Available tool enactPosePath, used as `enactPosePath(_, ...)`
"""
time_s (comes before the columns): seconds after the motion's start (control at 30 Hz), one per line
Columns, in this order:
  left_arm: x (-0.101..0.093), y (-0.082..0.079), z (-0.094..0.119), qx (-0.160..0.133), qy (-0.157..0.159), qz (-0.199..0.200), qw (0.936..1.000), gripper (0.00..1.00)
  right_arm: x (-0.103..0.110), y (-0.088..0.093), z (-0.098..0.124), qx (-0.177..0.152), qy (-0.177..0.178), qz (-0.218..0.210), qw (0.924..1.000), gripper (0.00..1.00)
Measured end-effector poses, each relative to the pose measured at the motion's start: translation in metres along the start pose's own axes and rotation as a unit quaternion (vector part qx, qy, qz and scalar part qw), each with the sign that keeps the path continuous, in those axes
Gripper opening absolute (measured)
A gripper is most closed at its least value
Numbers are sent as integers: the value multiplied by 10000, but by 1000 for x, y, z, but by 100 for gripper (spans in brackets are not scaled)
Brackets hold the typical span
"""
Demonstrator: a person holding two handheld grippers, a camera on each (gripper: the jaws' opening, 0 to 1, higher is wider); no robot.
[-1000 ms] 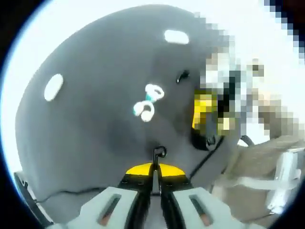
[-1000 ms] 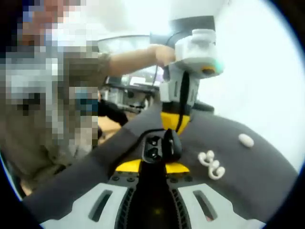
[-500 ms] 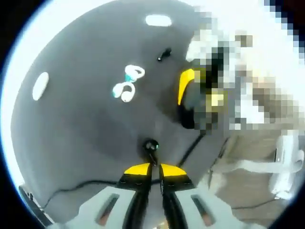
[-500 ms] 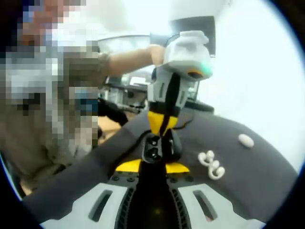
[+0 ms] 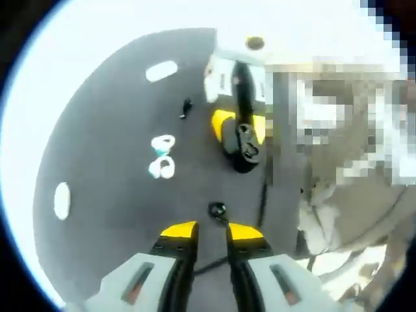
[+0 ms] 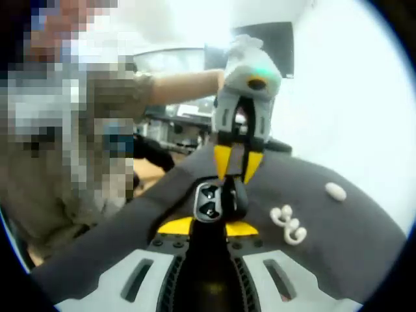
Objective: Pick up three earphones and place each one into its charging case using tactile feedback, ensure that each earphone is properly inserted and securely positioned inside the case.
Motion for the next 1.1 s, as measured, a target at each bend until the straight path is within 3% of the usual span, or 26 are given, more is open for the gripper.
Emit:
enactPosePath(0.1, -1, -1, -4, -165, 198, 62, 9996, 23, 0, 0, 0, -1, -4, -1, 10000, 18)
enactPosePath(0.2, 4, -7, -4, -502, 231, -77, 9984, 21, 1, 0, 0, -4, -9, -9, 10000, 18)
enactPosePath(0.33, 13, -8, -1, -716, 236, -131, 9971, 16, 1, -1, 0, -10, -15, -23, 10000, 18)
enactPosePath(0.67, 6, -11, -3, -934, 470, -328, 9940, 14, 3, -1, 0, -19, -41, -33, 10000, 18)
enactPosePath(0.87, 1, -14, -8, -904, 533, -395, 9937, 11, 3, -1, 1, -16, -33, -25, 10000, 18)
enactPosePath(1.1, -1, -15, -10, -983, 563, -157, 9934, 9, 3, -1, 1, -18, -32, -23, 10000, 18)
Point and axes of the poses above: the point that each gripper's makers call its tool centre point, and the gripper's own axes: z roughly backward along the fingers, x roughly to its left, y roughly out of its underside, the point moved 1 cm from there along z, roughly backward along the fingers, and after that the axes turned 3 degrees about x, right-handed, at the moved point
